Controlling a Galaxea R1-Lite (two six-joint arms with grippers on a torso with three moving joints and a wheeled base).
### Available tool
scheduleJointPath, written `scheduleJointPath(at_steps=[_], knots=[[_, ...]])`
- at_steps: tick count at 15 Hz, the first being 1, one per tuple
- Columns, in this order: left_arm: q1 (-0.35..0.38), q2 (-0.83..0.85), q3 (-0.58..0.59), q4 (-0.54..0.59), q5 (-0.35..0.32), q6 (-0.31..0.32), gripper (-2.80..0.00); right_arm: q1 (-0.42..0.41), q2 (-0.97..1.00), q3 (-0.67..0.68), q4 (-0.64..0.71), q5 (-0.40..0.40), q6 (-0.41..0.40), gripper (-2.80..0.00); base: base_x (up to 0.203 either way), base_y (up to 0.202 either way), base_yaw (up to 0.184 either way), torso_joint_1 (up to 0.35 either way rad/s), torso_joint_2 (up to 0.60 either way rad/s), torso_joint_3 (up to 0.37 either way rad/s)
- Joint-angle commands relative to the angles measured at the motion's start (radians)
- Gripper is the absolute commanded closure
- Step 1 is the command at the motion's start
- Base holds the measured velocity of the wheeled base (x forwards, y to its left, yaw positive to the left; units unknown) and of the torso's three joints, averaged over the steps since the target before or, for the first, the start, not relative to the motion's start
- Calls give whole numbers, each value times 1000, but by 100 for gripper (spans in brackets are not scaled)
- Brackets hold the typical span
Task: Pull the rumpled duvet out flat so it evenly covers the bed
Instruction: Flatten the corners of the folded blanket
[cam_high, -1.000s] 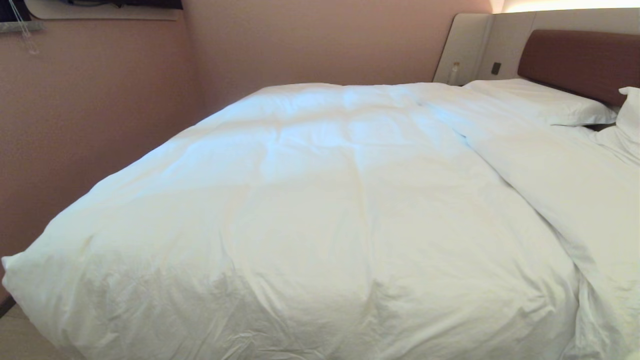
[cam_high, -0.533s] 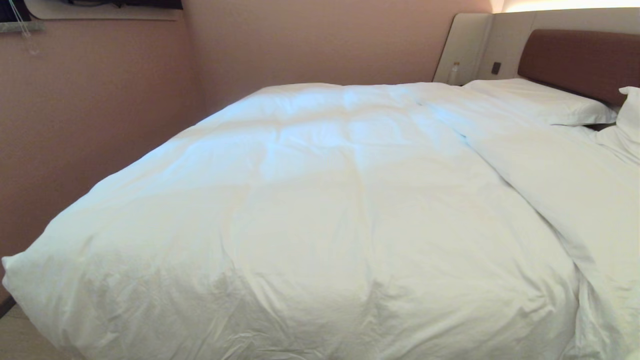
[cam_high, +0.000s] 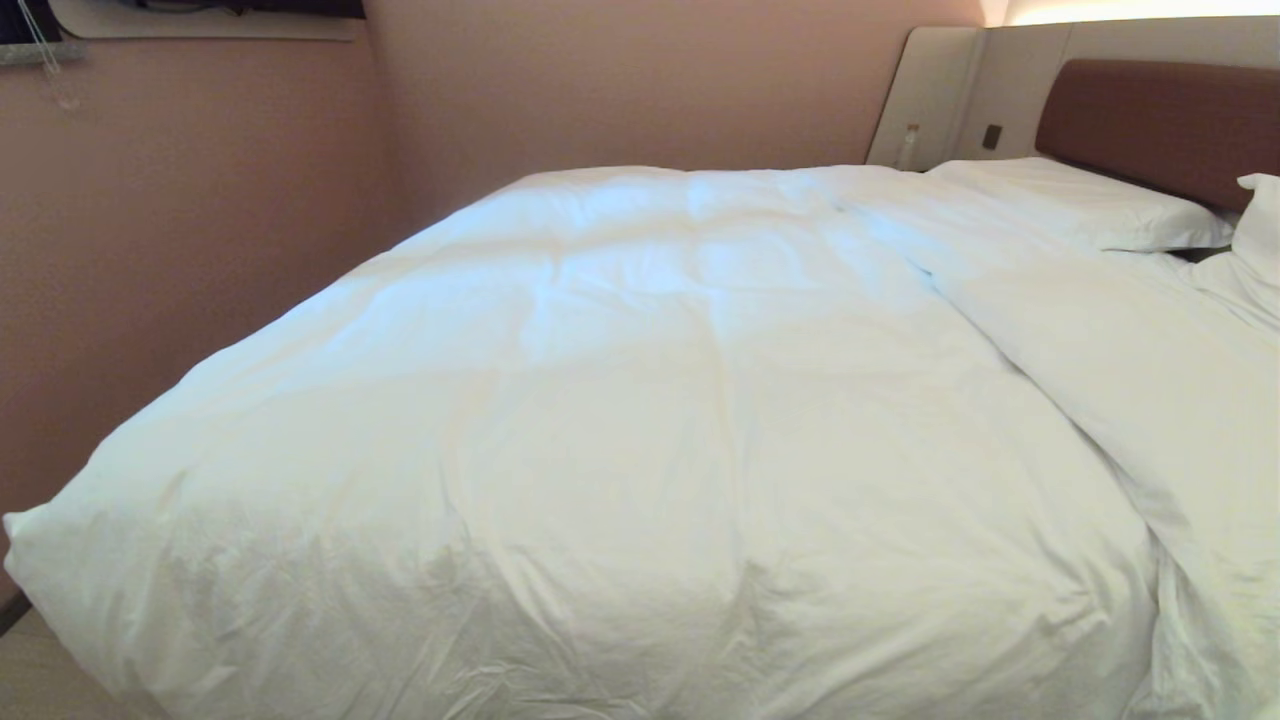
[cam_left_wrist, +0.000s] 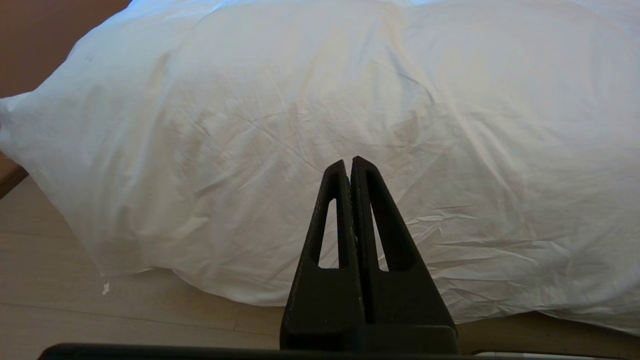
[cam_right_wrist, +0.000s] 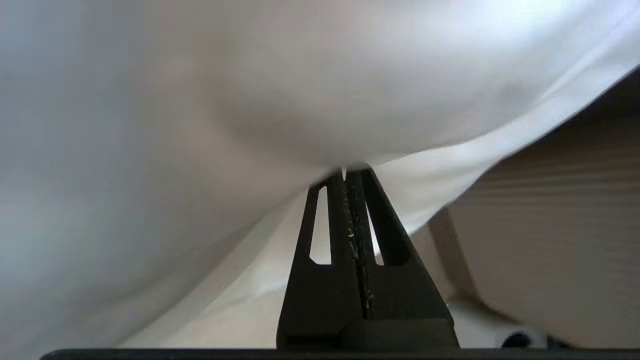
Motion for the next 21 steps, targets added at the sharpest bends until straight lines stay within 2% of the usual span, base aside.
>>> scheduleJointPath(at_steps=[1,3,7,10,14,18,21], knots=[[-1,0,0,0,1,-1,0,7,58,-61,-3,-5,8,0,0,0,0,0,0,0],[-1,0,0,0,1,-1,0,11,140,-163,19,-64,18,0,0,0,0,0,0,0],[0,0,0,0,1,-1,0,13,170,-257,221,-114,11,0,0,0,0,0,0,0],[-1,0,0,0,1,-1,0,19,163,-265,298,-247,-17,0,0,0,0,0,0,0],[-1,0,0,0,1,-1,0,21,164,-294,368,-340,-16,0,0,0,0,0,0,0],[0,0,0,0,1,-1,0,20,170,-365,466,-372,-12,0,0,0,0,0,0,0],[-1,0,0,0,1,-1,0,11,99,-346,555,-314,-14,0,0,0,0,0,0,0]])
